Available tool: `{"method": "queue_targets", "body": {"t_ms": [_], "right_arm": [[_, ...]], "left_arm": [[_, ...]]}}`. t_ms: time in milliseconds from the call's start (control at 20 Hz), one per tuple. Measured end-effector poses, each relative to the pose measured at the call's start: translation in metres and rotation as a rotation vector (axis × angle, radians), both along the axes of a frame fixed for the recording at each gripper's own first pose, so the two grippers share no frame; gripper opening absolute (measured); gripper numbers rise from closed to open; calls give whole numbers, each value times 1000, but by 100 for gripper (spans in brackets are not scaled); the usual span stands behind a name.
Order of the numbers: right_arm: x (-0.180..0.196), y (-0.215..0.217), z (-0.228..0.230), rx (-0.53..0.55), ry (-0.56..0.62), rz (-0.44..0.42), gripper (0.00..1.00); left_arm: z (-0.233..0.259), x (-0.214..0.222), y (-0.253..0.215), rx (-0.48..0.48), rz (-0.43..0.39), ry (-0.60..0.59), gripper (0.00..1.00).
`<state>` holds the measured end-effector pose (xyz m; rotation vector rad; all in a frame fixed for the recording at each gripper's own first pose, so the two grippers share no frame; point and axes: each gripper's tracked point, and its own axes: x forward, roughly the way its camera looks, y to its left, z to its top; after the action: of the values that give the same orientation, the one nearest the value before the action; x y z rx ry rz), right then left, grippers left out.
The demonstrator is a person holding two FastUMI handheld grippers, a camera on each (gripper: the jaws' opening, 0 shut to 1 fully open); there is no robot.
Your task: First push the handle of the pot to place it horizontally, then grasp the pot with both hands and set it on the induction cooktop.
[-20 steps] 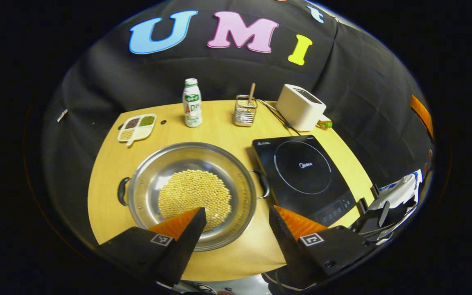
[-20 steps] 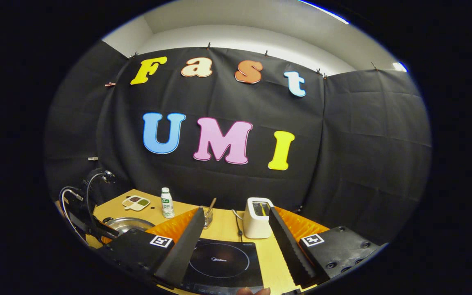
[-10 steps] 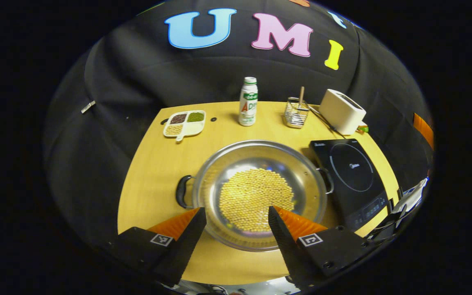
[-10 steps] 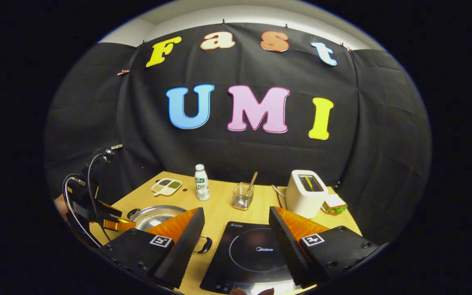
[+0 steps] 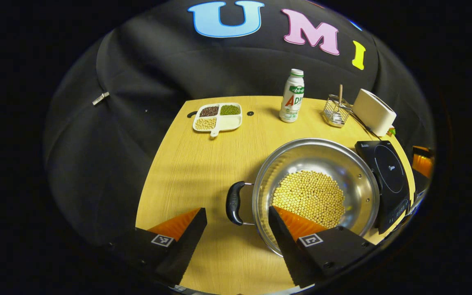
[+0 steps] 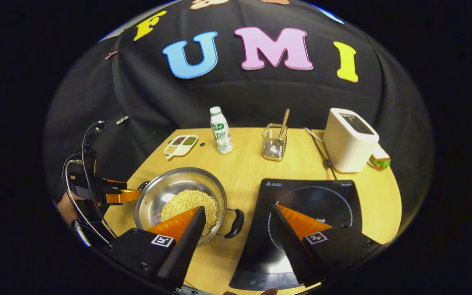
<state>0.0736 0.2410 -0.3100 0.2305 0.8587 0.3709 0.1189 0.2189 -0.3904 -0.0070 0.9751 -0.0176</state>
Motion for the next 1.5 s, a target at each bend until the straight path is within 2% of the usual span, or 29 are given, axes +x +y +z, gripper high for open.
{"method": "queue_targets", "body": {"t_ms": [250, 500, 650, 750, 800, 950, 1150, 1250, 1300, 1350, 1500], "right_arm": [[0, 28, -52, -8, 137, 22, 99], [-3, 35, -77, -23, 202, 19, 97], [2, 42, -90, -1, 241, -7, 96], [8, 43, -97, -12, 252, -22, 97], [12, 46, -98, -4, 248, -24, 89], [5, 59, -111, 15, 313, -14, 86], [11, 59, -126, -61, 296, 15, 83], [13, 62, -135, -49, 324, -6, 62], [14, 63, -133, -43, 341, -19, 65], [13, 65, -135, -46, 354, -23, 60], [13, 72, -137, -64, 356, -3, 64]], "left_arm": [[-27, 19, -5, -15, -15, 44, 94], [-49, 31, -10, -23, -20, 76, 92], [-61, 35, -11, -30, -16, 93, 84], [-64, 39, -14, -35, -25, 92, 83], [-65, 41, -15, -36, -33, 91, 83], [-68, 44, -17, -37, -42, 95, 82], [-73, 46, -16, -42, -37, 93, 78], [-74, 47, -14, -36, -29, 94, 80], [-73, 49, -13, -32, -30, 87, 81], [-74, 46, -12, -34, -29, 87, 80], [-77, 40, -8, -44, -21, 88, 81]]}}
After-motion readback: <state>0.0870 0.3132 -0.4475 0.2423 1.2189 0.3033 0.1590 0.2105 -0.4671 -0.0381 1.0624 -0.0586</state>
